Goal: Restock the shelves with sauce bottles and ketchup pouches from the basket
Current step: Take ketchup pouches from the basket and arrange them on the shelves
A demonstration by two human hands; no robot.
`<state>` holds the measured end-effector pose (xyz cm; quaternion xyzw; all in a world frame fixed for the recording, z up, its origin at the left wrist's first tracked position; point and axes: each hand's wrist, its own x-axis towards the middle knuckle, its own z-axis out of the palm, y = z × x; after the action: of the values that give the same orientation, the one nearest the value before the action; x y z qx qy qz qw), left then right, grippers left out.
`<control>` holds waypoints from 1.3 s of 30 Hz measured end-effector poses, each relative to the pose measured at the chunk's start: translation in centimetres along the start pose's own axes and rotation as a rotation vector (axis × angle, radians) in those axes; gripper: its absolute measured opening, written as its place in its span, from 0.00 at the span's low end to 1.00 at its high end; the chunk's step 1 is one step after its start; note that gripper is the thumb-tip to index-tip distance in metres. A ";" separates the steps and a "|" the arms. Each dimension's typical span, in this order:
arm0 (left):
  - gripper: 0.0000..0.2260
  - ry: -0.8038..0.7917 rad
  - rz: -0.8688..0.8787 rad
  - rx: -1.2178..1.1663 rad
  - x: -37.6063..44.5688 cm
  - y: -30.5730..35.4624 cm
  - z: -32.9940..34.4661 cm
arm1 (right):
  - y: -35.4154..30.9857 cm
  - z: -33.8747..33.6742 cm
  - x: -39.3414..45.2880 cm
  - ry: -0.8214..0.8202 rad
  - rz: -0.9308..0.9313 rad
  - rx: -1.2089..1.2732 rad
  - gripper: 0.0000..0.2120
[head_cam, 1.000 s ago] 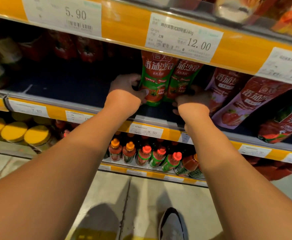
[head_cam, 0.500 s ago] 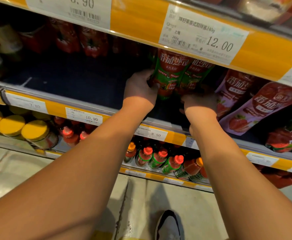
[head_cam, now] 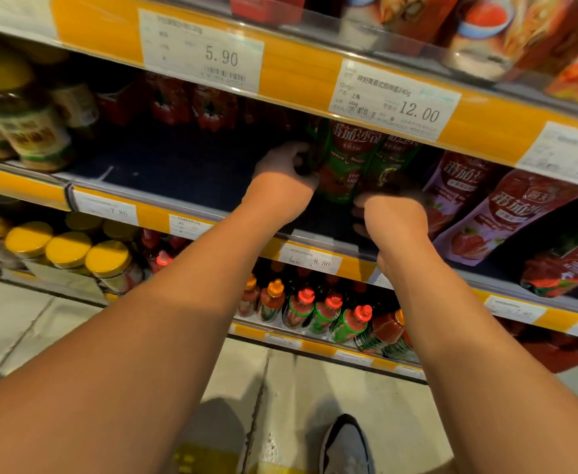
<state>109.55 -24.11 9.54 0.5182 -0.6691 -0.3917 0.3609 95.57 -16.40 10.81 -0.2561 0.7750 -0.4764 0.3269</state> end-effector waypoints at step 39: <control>0.09 0.423 -1.123 -0.266 -38.0 -42.8 -32.8 | 1.8 37.6 -41.9 -1.413 -1.038 -1.274 0.19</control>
<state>164.02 1.39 -17.63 0.8087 -0.1534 -0.4907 0.2858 151.04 -7.41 7.66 -0.8922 0.3136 0.1886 0.2648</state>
